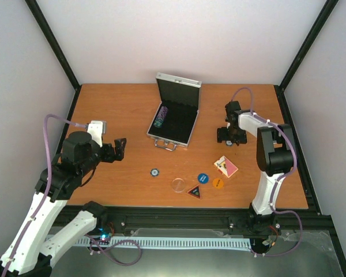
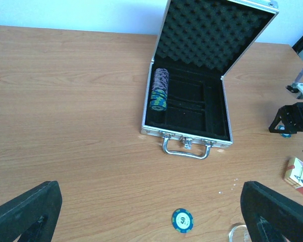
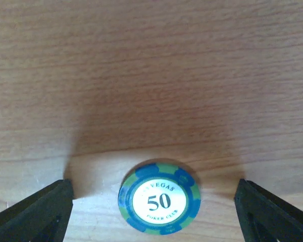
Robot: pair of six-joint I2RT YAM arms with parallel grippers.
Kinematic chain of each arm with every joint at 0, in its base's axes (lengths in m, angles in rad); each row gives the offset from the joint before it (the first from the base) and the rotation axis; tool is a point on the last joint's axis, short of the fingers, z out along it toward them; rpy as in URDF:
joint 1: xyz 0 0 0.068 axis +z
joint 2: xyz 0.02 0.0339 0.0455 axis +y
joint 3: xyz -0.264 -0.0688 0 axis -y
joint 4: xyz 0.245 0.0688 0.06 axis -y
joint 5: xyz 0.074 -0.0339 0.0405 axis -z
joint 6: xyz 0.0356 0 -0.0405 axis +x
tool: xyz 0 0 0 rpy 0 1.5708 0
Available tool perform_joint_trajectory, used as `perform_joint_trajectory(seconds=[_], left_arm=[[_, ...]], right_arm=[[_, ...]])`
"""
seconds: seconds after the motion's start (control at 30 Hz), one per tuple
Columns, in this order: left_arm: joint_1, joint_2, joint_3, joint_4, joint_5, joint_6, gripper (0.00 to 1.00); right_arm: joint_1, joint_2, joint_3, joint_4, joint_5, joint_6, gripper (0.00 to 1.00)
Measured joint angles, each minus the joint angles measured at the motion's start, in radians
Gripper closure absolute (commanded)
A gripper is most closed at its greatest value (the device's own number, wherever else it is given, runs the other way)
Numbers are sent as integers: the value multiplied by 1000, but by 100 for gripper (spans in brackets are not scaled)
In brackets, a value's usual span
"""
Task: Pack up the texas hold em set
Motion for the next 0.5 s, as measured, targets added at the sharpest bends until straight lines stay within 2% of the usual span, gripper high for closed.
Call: perform_joint_trajectory(seconds=[0.1, 0.27, 0.4, 0.5], left_arm=[[0, 0, 0, 0, -2, 0, 0], [0, 0, 0, 0, -4, 1, 0], [0, 0, 0, 0, -5, 0, 0], [0, 0, 0, 0, -8, 1, 0]], right_arm=[[-4, 10, 11, 2, -5, -4, 16], [-4, 14, 14, 6, -6, -11, 35], [-4, 13, 9, 15, -6, -14, 36], [-4, 3, -6, 29, -6, -14, 33]])
